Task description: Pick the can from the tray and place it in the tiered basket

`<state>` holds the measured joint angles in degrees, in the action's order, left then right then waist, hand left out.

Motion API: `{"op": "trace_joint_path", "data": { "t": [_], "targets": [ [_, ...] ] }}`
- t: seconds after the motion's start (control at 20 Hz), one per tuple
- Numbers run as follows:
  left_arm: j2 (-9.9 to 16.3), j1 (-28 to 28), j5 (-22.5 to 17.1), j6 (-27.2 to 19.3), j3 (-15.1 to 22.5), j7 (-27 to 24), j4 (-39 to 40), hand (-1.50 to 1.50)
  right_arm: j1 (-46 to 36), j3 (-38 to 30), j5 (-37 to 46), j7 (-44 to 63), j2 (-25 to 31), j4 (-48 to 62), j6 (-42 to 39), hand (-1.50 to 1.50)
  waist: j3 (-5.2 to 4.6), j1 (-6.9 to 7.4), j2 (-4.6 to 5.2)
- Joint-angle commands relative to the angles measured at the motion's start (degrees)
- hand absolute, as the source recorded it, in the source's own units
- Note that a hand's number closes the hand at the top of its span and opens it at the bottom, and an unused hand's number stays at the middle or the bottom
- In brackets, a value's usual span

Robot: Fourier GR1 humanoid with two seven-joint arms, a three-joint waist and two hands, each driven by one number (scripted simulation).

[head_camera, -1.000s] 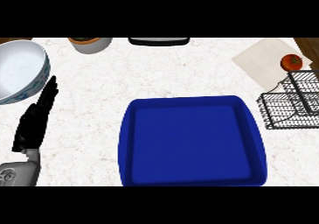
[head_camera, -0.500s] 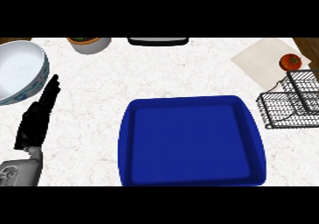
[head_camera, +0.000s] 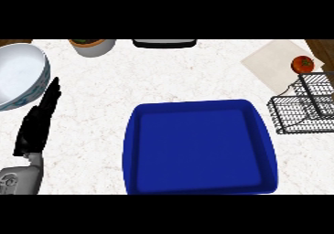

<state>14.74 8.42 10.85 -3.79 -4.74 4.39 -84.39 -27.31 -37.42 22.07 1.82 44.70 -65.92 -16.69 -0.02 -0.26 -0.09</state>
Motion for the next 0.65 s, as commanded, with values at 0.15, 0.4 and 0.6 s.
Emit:
{"op": "trace_joint_path", "data": {
  "t": [0.15,0.4,0.6],
  "targets": [
    [0.96,3.13,-0.92,0.61,-2.14,1.30,1.68,0.00,8.29,-10.90,-8.52,-0.94,8.10,6.25,-10.78,-1.50,0.04,-1.17,0.00],
    [-1.28,-1.21,0.81,-0.29,0.42,-0.93,-1.04,0.00,14.08,-16.86,-9.97,-14.81,16.99,21.63,-16.22,-1.50,0.14,-0.34,0.21],
    [0.23,-1.24,-0.26,0.68,-1.65,-1.73,0.03,0.00,17.12,-20.48,-11.75,-22.82,21.65,31.18,-19.87,-1.50,0.22,-0.14,0.25]
  ]
}}
